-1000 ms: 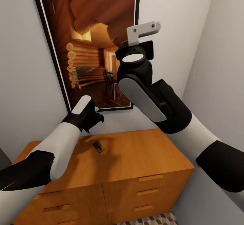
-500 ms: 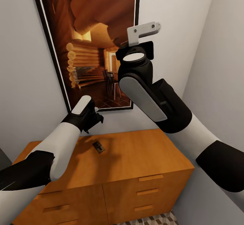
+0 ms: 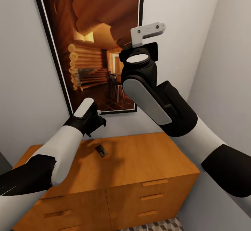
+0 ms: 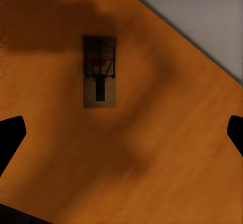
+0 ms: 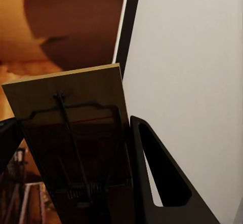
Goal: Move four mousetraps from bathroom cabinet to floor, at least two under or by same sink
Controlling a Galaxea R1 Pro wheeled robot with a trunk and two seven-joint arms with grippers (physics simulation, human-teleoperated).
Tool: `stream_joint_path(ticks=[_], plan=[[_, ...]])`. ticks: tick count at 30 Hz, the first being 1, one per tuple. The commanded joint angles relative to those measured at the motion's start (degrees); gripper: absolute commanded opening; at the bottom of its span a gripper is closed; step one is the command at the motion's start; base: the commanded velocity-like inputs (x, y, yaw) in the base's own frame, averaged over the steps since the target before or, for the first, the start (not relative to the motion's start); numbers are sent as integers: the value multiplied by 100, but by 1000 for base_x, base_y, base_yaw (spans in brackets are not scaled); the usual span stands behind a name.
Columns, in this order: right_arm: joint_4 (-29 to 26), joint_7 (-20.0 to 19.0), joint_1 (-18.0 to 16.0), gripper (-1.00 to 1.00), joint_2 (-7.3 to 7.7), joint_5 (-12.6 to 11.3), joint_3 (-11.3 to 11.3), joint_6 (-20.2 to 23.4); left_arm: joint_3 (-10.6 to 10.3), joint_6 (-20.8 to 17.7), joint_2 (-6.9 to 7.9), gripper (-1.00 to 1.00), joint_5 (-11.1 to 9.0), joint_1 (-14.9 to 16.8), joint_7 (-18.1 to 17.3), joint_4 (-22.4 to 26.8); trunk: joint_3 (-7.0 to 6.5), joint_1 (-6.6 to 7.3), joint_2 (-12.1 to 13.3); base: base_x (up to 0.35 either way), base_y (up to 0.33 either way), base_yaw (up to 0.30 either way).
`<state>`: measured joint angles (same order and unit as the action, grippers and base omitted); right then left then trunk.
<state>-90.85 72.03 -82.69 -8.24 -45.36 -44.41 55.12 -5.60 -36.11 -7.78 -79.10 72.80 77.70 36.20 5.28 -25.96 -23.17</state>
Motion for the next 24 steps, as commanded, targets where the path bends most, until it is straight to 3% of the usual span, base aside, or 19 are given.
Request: stream_joint_path(ticks=[1,5,12,24], plan=[[-3,56,-11,-100,-1,-60,-3,25,-20,-55,4,100,-30,6,42,5,32,-26,-55,0,0,0],[-3,57,-11,-100,0,-60,0,25,-22,-56,4,100,-28,6,49,3,104,-114,-216,0,0,0],[-3,57,-11,-100,-1,-60,-5,25,-28,-49,4,100,-2,6,58,0,104,-114,-216,0,0,0],[-3,57,-11,-100,-2,-60,-6,25,-29,-49,4,100,8,6,52,-7,320,-378,-697,0,0,0]])
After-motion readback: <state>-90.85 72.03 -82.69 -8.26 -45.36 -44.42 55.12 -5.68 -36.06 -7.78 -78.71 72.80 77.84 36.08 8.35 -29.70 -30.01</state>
